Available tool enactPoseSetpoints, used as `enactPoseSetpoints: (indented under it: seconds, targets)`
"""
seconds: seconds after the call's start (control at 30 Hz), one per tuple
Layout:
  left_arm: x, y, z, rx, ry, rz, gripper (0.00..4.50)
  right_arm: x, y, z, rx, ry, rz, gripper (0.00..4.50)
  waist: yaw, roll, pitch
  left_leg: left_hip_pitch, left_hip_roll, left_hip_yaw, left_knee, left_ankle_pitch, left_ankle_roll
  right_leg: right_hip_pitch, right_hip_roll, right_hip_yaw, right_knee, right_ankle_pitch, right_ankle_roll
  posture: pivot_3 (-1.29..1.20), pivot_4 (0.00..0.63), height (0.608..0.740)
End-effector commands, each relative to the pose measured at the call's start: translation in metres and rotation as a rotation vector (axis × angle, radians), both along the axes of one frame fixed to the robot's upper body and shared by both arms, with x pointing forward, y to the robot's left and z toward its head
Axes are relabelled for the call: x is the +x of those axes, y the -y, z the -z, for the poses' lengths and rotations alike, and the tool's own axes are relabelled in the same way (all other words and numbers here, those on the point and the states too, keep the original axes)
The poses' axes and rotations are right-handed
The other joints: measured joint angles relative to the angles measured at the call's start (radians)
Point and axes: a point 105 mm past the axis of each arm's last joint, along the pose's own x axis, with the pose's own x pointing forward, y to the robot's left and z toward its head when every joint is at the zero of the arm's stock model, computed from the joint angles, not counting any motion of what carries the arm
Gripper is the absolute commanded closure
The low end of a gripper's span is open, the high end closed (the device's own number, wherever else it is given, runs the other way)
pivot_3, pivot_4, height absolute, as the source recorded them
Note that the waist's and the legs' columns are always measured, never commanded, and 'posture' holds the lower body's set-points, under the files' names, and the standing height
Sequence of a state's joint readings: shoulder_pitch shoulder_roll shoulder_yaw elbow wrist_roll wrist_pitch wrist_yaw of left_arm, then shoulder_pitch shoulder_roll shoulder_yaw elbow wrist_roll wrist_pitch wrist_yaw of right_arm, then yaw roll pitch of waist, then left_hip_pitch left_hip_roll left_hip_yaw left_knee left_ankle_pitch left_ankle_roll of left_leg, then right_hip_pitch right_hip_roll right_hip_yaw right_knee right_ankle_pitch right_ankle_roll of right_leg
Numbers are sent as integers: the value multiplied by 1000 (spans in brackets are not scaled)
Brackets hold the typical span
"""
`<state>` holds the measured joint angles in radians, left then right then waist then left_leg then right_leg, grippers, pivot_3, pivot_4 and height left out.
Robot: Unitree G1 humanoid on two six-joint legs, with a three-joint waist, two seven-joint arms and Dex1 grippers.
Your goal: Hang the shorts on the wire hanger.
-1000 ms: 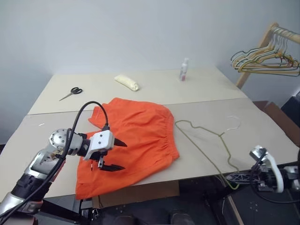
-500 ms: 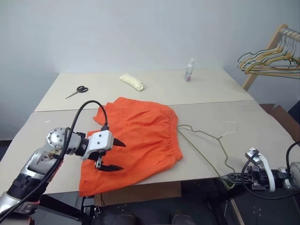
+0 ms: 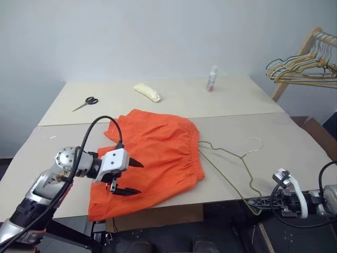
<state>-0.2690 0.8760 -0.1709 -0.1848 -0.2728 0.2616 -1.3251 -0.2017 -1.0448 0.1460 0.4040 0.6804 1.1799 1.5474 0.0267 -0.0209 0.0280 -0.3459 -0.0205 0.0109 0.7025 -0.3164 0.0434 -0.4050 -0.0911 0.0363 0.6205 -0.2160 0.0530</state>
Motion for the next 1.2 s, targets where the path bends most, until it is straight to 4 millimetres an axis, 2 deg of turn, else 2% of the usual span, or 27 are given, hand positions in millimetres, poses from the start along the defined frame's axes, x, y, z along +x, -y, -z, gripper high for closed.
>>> enactPoseSetpoints:
  seconds: [0.03, 0.4, 0.6, 0.8, 0.97, 1.13, 1.2]
  targets:
    - [2, -1, -9, 10, 58, -4, 19, 10, -8, -8, 44, 32, -44, 4500, -1, 0, 0, 0, 0, 0, 0, 0, 0, 0, 0, 0, 0, 0, 0, 88, 0, 740]
    - [-2, -1, -5, 19, 63, -30, 19, 59, -16, -6, 32, 81, 10, 4500, 15, 0, 0, 1, 0, 0, 0, 0, 0, 0, 0, 0, 0, 0, 0, 126, 0, 740]
    - [-3, 0, -2, 15, 63, -38, 19, 65, -33, -11, 61, 75, -45, 4500, 27, 0, 0, -1, -1, -2, 0, 0, 0, -1, -1, -1, 0, 0, -1, 135, 0, 740]
    - [-4, 2, 0, 18, 64, -37, 19, 89, -45, -16, 32, 70, -40, 4500, 19, 1, 0, 0, -1, -2, 0, 0, 0, -1, 0, -1, 2, 0, -1, 146, 0, 740]
    - [-5, 2, 2, 30, 71, -24, 19, 98, -55, -14, 19, 66, -49, 4500, 24, 1, 0, -1, -2, -3, 0, 0, -1, -2, -1, -2, 2, 0, -1, 156, 0, 740]
    - [-4, 7, -2, -2, 84, -28, 19, 109, -54, -7, -36, 88, 7, 4500, 27, 1, 0, -2, -3, -4, 0, 1, -1, -3, -1, -2, 3, 0, -1, 165, 0, 740]
    - [-3, 8, -1, 1, 90, -32, 19, 118, -49, -12, -36, 133, 63, 4500, 28, 1, 0, -2, -4, -4, 0, 1, -2, -3, -1, -2, 3, 0, -1, 162, 0, 740]
